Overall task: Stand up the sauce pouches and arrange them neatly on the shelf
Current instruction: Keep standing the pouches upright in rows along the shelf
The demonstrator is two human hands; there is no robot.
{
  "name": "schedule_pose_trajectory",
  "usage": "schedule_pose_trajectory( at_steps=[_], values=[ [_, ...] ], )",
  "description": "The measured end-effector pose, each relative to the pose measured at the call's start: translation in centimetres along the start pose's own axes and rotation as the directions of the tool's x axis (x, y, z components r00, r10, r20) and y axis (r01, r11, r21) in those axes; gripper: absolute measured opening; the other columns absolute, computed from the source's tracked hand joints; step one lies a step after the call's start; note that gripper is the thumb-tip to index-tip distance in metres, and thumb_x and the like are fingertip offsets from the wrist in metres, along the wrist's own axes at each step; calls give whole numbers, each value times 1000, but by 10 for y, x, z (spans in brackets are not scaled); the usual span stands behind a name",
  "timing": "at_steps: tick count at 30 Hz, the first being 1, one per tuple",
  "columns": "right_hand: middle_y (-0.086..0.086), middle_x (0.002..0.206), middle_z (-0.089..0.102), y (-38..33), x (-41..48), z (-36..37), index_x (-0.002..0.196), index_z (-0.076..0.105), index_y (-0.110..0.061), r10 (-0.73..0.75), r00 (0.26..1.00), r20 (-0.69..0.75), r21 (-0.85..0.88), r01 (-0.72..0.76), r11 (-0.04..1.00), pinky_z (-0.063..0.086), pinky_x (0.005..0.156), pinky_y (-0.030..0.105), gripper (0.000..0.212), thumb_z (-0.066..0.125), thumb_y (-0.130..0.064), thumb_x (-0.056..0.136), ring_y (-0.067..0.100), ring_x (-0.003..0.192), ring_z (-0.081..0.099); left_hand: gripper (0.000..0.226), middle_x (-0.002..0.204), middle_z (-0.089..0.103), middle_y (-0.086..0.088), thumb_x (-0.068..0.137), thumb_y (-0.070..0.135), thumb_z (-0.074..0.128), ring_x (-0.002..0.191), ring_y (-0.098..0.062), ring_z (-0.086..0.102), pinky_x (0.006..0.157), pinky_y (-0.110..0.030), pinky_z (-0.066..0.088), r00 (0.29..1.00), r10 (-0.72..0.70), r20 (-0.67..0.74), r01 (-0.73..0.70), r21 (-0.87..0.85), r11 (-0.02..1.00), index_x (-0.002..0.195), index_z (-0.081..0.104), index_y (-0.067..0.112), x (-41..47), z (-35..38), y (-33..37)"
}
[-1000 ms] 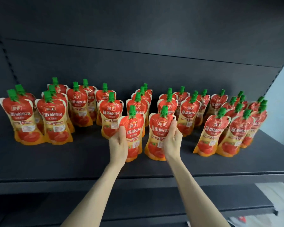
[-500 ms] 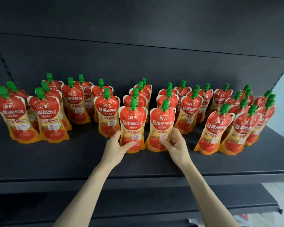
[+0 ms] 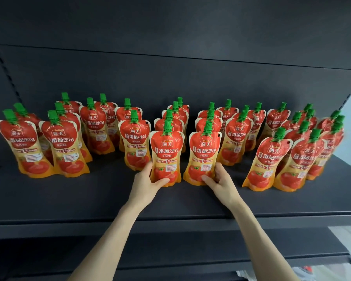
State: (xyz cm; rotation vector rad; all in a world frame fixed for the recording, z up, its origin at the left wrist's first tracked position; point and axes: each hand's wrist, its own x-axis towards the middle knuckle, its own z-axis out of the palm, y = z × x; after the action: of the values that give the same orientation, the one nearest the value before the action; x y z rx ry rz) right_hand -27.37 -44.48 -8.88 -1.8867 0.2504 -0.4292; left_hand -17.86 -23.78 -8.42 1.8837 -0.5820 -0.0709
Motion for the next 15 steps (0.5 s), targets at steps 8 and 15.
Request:
schedule_pose_trajectory(
  at_steps=[8, 15],
  values=[
    [-7, 116, 60, -1, 1, 3, 118, 47, -20, -7, 999, -39, -74, 4, 997, 47, 97, 28, 38, 66, -12, 86, 10, 111, 57, 58, 122, 56, 5, 80, 24, 72, 110, -8, 51, 92, -26, 42, 999, -52, 5, 52, -20, 998, 131, 44, 18, 4, 1, -3],
    [-10, 116, 56, -4, 1, 4, 126, 44, -13, -5, 1000, -18, -112, 3, 994, 44, 94, 21, 42, 63, -13, 88, 6, 109, 53, 55, 115, 56, 10, 79, 26, 73, 104, -5, 52, 92, -29, 45, 999, -48, -8, 48, -5, 999, 127, 47, 19, 4, 2, -3]
  ],
)
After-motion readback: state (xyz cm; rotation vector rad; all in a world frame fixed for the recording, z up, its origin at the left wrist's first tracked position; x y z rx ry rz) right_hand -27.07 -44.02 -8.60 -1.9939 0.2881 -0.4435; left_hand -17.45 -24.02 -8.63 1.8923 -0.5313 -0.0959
